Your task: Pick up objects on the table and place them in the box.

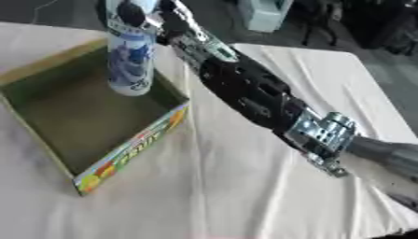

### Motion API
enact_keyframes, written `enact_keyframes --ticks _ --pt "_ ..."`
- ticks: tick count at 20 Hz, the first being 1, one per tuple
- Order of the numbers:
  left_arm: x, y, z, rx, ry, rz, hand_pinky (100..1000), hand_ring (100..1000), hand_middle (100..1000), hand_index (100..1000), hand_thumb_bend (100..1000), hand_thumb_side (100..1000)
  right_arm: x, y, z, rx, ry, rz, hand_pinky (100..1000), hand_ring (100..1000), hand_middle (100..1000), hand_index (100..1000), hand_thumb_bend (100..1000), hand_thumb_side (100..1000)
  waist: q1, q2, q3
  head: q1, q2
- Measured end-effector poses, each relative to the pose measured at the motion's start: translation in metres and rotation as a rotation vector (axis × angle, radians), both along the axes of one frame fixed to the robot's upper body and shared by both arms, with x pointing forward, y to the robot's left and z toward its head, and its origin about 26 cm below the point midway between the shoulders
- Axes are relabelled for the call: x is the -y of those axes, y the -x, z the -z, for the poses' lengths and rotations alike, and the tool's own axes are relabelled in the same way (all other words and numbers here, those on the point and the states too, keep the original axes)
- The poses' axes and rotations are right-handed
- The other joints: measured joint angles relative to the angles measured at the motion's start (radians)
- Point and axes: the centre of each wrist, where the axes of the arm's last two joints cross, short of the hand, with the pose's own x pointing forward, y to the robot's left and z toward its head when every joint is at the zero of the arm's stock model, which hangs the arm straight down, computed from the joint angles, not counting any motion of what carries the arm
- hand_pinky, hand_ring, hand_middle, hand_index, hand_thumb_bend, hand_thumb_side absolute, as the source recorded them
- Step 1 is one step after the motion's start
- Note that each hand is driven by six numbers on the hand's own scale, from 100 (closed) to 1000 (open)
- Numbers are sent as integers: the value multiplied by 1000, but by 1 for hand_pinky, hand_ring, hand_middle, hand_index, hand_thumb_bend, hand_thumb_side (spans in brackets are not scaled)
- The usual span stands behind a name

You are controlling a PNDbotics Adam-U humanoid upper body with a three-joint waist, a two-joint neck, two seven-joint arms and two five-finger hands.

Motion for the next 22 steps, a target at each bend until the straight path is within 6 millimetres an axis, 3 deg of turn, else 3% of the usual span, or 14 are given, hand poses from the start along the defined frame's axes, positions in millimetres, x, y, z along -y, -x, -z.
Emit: enact_keyframes --ticks 1,2,3,5,6,7,12,18,22 --pt "0 0 -1 3 1 2 792 850 842 811 172 1000 -1 0 1 11 16 13 765 823 843 841 631 492 -2 0 2 0 0" --pt "0 1 -2 4 2 4 792 850 843 811 172 1000 -2 0 3 21 30 25 736 805 828 830 630 481 -4 0 4 0 0" --pt "0 1 -3 7 2 6 792 849 842 807 172 1000 -4 0 4 31 42 35 878 883 897 881 643 549 -5 -1 5 0 0" --pt "0 1 -4 8 4 9 792 849 842 805 172 1000 -6 1 11 33 52 52 918 895 917 905 660 595 -6 -2 6 0 0" --pt "0 1 -4 8 4 10 792 849 842 805 172 1000 -7 1 15 31 54 59 915 894 915 902 631 601 -6 -2 6 0 0" --pt "-1 1 -4 8 6 10 792 849 842 804 172 1000 -8 1 18 28 55 65 943 908 928 919 684 650 -6 -2 6 0 0" --pt "-1 1 -4 7 5 11 792 849 842 804 172 1000 -7 0 21 29 45 83 959 910 935 936 711 717 -6 -2 7 1 0" --pt "-1 1 -4 7 4 12 791 849 843 804 175 1000 -1 -1 22 -1 -35 83 949 900 927 928 661 756 -6 -2 5 2 0" --pt "-3 0 0 -9 5 5 790 850 843 803 176 1000 0 7 7 -1 -132 13 928 885 913 911 617 775 1 -8 -5 3 0"
